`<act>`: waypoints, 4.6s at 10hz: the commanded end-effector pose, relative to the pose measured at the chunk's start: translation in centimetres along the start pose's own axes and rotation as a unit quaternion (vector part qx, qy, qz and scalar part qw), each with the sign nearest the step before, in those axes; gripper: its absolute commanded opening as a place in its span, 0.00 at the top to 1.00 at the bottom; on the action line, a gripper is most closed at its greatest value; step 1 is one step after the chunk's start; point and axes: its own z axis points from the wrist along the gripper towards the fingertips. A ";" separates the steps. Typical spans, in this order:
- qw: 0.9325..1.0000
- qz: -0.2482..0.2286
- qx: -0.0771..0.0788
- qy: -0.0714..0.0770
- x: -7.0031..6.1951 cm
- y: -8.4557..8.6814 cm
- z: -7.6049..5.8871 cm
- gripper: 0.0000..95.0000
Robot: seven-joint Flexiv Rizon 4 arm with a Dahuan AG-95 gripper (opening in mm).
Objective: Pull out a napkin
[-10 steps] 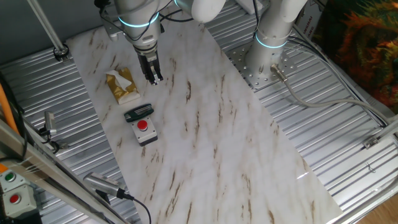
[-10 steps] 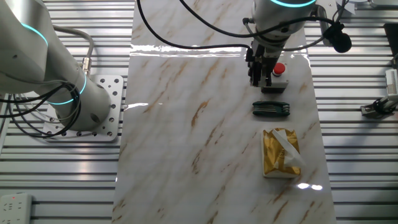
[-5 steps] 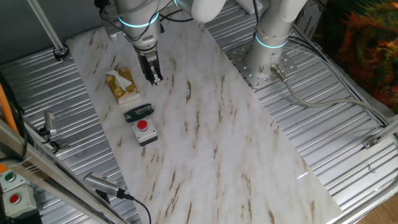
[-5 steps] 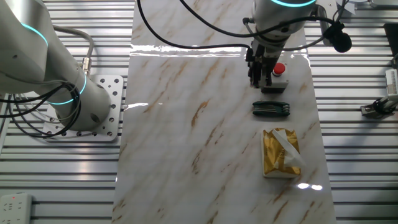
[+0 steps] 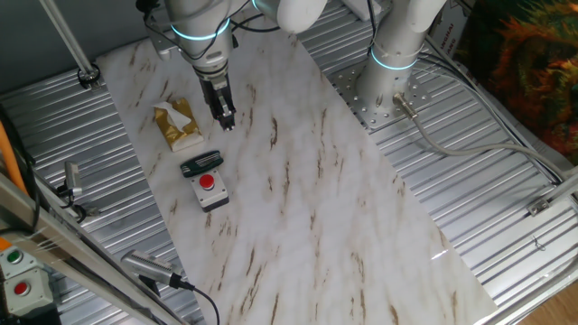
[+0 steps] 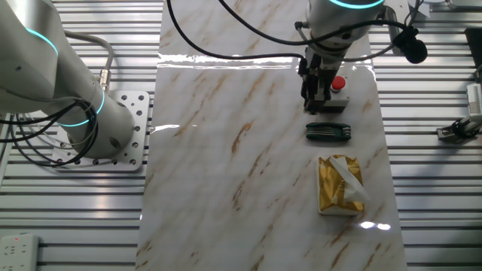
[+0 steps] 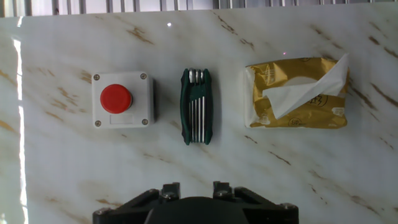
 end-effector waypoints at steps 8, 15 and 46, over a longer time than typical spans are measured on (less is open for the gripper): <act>0.998 -0.063 -0.003 -0.009 -1.4 -5.1 1.5 0.40; 0.996 -0.088 -0.010 -0.010 -4.2 -8.5 2.5 0.40; 0.994 -0.101 -0.023 -0.039 -6.2 -10.8 4.7 0.40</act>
